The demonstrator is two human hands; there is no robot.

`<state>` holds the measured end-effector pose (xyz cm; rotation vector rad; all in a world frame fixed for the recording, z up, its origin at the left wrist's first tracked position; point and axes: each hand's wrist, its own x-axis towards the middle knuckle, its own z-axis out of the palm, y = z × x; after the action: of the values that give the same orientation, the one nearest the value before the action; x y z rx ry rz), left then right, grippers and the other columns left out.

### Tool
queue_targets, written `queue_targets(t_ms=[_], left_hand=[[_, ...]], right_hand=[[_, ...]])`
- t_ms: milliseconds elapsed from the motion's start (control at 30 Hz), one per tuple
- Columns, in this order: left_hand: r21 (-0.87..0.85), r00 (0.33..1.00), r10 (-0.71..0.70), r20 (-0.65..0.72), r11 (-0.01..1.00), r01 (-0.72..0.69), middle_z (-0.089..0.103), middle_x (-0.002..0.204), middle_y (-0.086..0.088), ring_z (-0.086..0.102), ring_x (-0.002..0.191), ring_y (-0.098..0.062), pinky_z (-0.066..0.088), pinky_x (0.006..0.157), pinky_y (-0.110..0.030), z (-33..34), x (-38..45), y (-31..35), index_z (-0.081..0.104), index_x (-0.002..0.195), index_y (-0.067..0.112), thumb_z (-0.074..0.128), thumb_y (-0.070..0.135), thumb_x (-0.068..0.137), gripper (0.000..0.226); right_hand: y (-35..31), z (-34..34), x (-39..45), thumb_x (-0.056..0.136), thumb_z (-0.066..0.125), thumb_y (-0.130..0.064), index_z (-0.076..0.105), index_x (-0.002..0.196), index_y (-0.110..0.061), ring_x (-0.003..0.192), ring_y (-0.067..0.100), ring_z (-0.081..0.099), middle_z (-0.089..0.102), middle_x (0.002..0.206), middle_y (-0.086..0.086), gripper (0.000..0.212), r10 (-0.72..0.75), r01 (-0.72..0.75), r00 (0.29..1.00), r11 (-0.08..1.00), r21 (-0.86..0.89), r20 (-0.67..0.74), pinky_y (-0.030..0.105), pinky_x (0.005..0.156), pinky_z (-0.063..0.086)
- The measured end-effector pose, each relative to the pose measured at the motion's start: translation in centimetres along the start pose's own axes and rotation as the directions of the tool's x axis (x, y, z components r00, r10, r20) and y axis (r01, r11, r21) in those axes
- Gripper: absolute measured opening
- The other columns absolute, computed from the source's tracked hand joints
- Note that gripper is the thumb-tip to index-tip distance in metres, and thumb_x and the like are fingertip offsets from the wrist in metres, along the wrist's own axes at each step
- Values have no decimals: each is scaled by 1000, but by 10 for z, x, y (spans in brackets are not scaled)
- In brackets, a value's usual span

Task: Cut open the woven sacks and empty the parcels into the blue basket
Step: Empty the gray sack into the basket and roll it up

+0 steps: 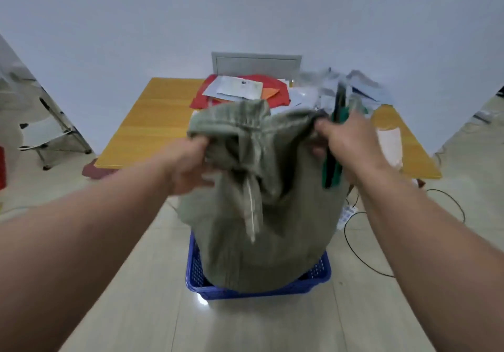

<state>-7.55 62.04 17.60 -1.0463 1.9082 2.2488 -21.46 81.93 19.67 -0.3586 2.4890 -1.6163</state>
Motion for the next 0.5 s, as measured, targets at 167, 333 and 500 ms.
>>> queue_targets(t_ms=[167, 333, 500], left_hand=[[-173, 928, 371, -28, 913, -370, 70, 117, 5, 66, 91, -13, 44, 86, -37, 6, 11, 90, 62, 122, 28, 45, 49, 93, 40], [21, 961, 243, -135, 970, -242, 70, 106, 6, 62, 72, -6, 44, 68, -24, 13, 18, 35, 57, 124, 27, 47, 54, 93, 42], [-3, 948, 318, 25, 948, -318, 70, 106, 0, 68, 85, -17, 38, 96, -39, -9, 21, 77, 61, 118, 20, 50, 46, 90, 39]], right_hand=[[-84, -29, 4, 95, 56, -31, 57, 102, -17, 86, 8, 55, 57, 89, -6, 16, -547, 574, 734, 816, -62, -403, 15, 73, 42], [-8, 0, -6, 87, 68, -27, 64, 83, -16, 89, 28, 68, 71, 91, 8, 12, -153, 169, 983, 967, -190, 97, 41, 86, 54], [-39, -15, 0, 90, 62, -30, 55, 79, -22, 87, 23, 64, 63, 80, -1, 16, -283, 251, 950, 944, -214, -132, 35, 80, 51]])
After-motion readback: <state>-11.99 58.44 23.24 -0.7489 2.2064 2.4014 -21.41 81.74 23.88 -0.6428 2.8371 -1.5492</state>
